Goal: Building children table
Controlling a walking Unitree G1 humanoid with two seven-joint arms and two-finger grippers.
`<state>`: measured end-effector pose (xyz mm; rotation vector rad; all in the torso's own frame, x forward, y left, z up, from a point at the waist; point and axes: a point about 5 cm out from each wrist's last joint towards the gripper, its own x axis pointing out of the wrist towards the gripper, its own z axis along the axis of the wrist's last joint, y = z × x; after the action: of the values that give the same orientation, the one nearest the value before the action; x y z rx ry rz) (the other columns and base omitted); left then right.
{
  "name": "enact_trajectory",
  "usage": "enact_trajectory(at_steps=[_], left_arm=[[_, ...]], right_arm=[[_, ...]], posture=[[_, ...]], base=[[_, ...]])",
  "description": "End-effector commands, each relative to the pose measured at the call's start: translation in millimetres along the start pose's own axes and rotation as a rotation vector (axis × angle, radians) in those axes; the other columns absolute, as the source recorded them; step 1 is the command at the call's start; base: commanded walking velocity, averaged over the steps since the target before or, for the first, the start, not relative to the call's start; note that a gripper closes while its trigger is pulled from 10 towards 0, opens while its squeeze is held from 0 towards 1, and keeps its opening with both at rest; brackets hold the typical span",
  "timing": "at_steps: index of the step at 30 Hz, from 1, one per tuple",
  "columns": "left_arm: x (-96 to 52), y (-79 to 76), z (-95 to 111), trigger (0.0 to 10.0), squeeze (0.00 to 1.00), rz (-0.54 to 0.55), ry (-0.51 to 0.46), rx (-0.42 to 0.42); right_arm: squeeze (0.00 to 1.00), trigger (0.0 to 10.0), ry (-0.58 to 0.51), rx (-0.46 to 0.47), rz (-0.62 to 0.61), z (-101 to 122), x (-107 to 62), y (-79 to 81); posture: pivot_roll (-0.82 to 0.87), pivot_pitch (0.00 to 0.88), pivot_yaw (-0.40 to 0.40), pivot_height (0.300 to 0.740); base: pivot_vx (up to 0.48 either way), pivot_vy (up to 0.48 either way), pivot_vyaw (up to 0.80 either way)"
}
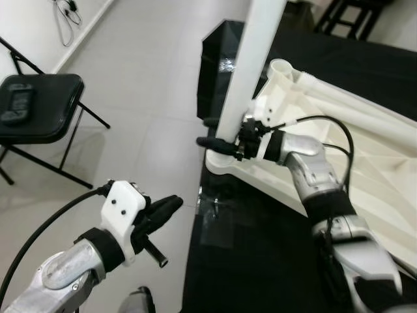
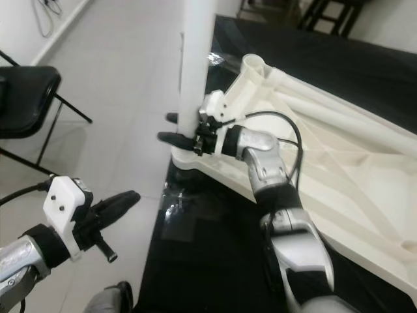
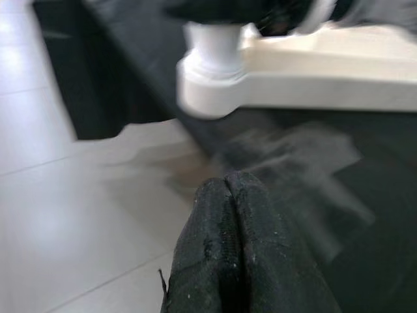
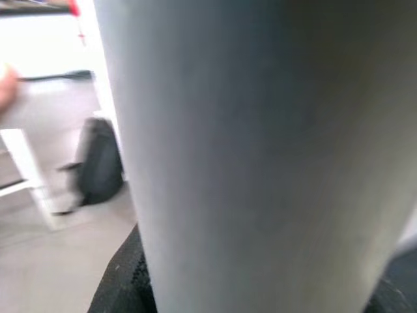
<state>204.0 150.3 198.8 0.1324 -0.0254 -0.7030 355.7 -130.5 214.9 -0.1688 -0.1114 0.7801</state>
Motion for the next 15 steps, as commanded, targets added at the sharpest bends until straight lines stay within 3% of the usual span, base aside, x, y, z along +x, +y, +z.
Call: enact_trajectory(at_steps=[1,2,3,5,8,9,10,14,15], left_arm=[[-2.8,4.3,-4,10.0,0.00,-0.003,0.020,0.010],[-2.8,4.3,-4,10.0,0.00,-0.003,0.020,0.010],[-2.6,6.0,-5,10.0,0.00,-0.004,0.022,0.010],[-0.9,6.5,-5,10.0,0.00,-0.009,0.018,0.009],[3.5,6.4,-5,10.0,0.00,-0.020,0.013,0.014],[5.5,6.1,-4,10.0,0.00,-0.025,0.008,0.019],[5.7,5.9,-3,10.0,0.00,-0.025,0.005,0.021],[5.8,5.9,-3,10.0,0.00,-0.027,0.002,0.025],[6.0,5.9,-3,10.0,0.00,-0.029,0.002,0.027]], right_arm=[[0.00,0.0,0.449,0.126,-0.324,-87,-53.7,32.2],[0.00,0.0,0.449,0.126,-0.324,-87,-53.7,32.2],[0.00,0.0,0.456,0.151,-0.345,-88,-63.6,51.4],[0.00,0.0,0.433,0.124,-0.349,-83,-63.5,56.4],[0.00,0.0,0.376,0.080,-0.313,-72,-44.7,47.1],[0.00,3.3,0.354,0.063,-0.284,-64,-31.8,42.5],[0.00,10.0,0.346,0.067,-0.262,-61,-25.4,42.2],[0.00,10.0,0.325,0.072,-0.210,-51,-16.7,46.7],[1.00,10.0,0.302,0.100,-0.184,-45,-14.4,51.5]], posture=[[0.09,0.274,-0.083,0.740],[0.09,0.274,-0.083,0.740],[0.09,0.274,-0.083,0.740],[0.08,0.249,-0.076,0.740],[0.09,0.238,-0.084,0.740],[0.10,0.235,-0.089,0.740],[0.10,0.234,-0.090,0.740],[0.10,0.231,-0.091,0.740],[0.11,0.230,-0.091,0.740]], base=[[0.000,0.000,0.00],[0.000,0.000,0.00],[0.000,0.000,0.00],[0.000,0.000,0.00],[0.000,0.000,0.00],[0.000,0.000,0.00],[0.000,0.000,0.00],[0.000,0.000,0.00],[0.000,0.000,0.00]])
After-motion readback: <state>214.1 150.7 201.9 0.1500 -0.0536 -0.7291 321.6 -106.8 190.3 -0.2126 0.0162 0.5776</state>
